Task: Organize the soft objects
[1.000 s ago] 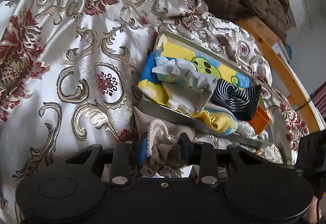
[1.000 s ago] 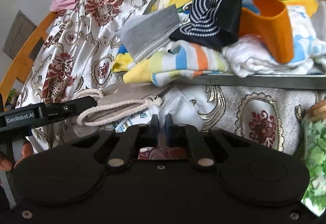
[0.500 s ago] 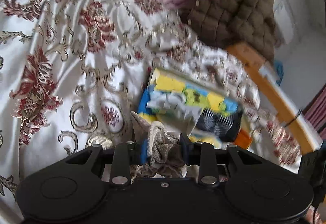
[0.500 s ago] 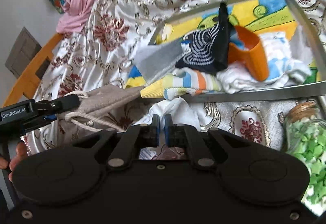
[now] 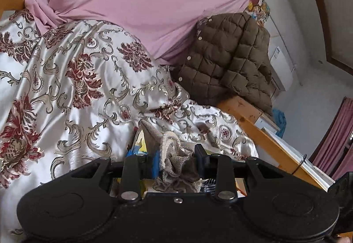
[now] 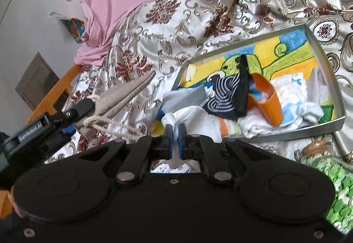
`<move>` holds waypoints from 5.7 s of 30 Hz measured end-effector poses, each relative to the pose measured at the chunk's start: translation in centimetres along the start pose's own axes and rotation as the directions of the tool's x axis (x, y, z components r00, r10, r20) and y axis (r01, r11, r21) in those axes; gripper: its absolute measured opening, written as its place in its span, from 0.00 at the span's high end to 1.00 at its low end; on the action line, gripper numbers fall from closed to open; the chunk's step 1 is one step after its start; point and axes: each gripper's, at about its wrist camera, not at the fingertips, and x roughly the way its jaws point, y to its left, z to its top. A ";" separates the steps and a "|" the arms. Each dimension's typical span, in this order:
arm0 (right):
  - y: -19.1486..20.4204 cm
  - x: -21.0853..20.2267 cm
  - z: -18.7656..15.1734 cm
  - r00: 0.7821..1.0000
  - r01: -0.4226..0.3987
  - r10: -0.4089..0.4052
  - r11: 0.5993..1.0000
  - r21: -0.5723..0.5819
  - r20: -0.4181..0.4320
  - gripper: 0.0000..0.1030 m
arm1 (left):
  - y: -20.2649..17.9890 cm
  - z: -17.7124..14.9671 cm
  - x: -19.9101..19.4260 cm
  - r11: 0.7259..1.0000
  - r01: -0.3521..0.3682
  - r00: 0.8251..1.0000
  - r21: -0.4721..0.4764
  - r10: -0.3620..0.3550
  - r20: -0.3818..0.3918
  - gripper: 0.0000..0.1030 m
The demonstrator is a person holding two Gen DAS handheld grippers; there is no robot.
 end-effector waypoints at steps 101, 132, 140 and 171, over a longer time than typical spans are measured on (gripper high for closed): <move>3.4 -14.4 0.0 0.874 0.299 -0.260 0.954 -0.033 0.410 0.01 | -9.7 -1.9 -3.1 0.981 -0.054 0.997 0.187 0.042 0.070 0.01; 5.6 -25.4 -11.1 0.792 0.463 -0.373 0.883 -0.077 0.484 0.00 | -12.1 -7.6 -10.7 0.934 -0.157 0.987 0.322 0.156 0.029 0.01; 6.8 -27.3 -13.5 0.778 0.484 -0.384 0.871 -0.086 0.498 0.00 | -12.6 -8.8 -12.6 0.925 -0.172 0.984 0.339 0.174 0.025 0.01; 10.1 -32.6 -20.5 0.758 0.512 -0.381 0.850 -0.122 0.529 0.01 | -14.3 -11.4 -18.0 0.911 -0.228 0.973 0.343 0.220 0.062 0.01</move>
